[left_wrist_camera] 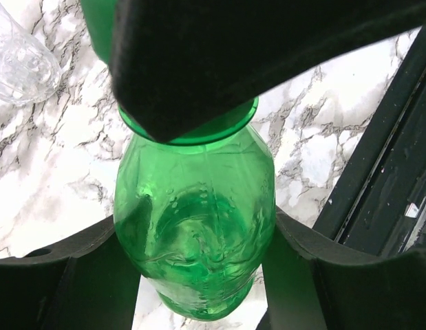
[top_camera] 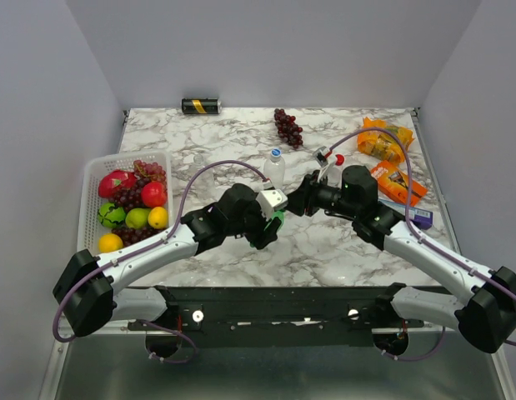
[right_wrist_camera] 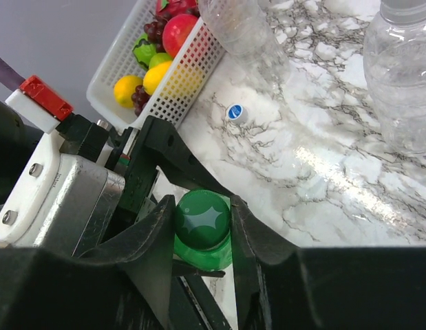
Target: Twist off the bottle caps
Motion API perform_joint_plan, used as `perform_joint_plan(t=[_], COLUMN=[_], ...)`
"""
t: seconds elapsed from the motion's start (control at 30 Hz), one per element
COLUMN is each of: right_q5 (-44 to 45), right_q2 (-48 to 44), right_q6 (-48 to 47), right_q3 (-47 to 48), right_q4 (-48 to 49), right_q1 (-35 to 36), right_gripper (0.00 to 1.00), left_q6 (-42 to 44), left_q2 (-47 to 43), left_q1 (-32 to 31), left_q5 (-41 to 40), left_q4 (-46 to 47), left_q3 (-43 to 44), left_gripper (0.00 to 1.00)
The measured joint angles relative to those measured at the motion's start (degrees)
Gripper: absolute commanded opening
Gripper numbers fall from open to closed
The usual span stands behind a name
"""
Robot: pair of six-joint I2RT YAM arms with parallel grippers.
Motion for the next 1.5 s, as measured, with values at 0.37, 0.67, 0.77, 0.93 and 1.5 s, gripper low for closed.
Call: perform_joint_plan(t=[0.37,0.67,0.77,0.93,1.5], right_q5=[5.77,11.45,13.92,21.73,36.22], right_q2=[-4.85,-14.08,-14.49,-6.23,33.40], right_q6=[-3.56,-5.99,-6.47,-7.48,-10.62], right_q3=[3.50,1.81,-0.35,-1.05,12.57], right_q4=[-3.21,-7.52,-8.15,-8.35,2.93], right_q1=[-3.02,-6.12,-3.56,10.49,24.59], right_gripper=[0.31,0.31,0.31,0.31,0.36], left_q6=[0.00,-0.28,-1.05,-1.29,-1.51], left_q2=[0.15,-4.59,-8.79,-16.50,-23.87], left_q1=[0.00,2.78,7.30,12.96,21.27], left_q5=[-0.02,-1.92,-1.97,-4.20,-9.77], left_q4=[-0.02,0.00,0.26,1.38,2.40], left_q3=[0.00,-0.02,-0.02,-0.07,-0.37], left_gripper=[0.28,0.28,0.27,0.30,0.31])
